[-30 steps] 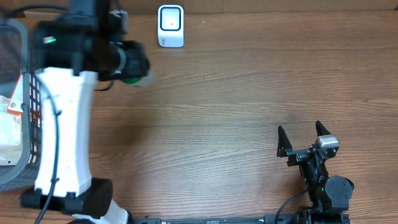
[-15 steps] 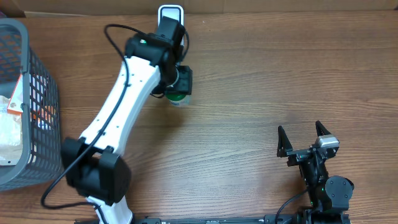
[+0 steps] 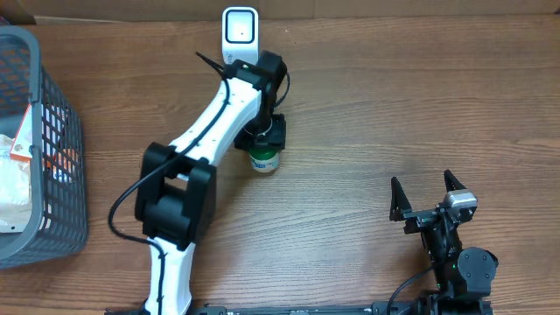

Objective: Scan the item barcode
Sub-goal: 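Carry the jar with the left gripper to the white scanner, then set the jar down mid-table and release the left gripper, then reach the left gripper into the basket toward the paper bag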

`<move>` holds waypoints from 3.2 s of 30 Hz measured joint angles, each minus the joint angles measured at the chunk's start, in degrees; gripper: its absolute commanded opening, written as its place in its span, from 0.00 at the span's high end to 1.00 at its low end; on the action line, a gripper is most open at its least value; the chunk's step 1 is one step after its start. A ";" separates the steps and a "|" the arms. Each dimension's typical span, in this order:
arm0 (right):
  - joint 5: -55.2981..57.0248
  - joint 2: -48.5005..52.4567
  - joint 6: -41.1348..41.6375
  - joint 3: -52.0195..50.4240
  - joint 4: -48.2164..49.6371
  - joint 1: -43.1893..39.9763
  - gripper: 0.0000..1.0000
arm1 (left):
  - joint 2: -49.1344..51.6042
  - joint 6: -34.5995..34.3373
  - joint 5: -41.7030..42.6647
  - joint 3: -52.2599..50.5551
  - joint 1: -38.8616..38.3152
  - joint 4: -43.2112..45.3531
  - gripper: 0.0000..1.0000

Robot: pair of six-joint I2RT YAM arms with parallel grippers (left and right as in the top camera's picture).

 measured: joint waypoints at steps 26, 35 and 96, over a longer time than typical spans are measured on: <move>0.02 0.00 0.00 0.00 -0.02 0.00 0.00 | 1.27 -2.60 0.07 5.64 -0.52 -0.24 0.11; 0.02 0.00 0.02 0.00 0.02 0.00 0.00 | -9.84 -2.58 -3.80 21.94 5.68 -8.37 0.11; 0.00 0.00 0.00 0.00 0.00 0.00 0.00 | -16.72 29.99 -12.00 -18.18 75.54 32.20 0.00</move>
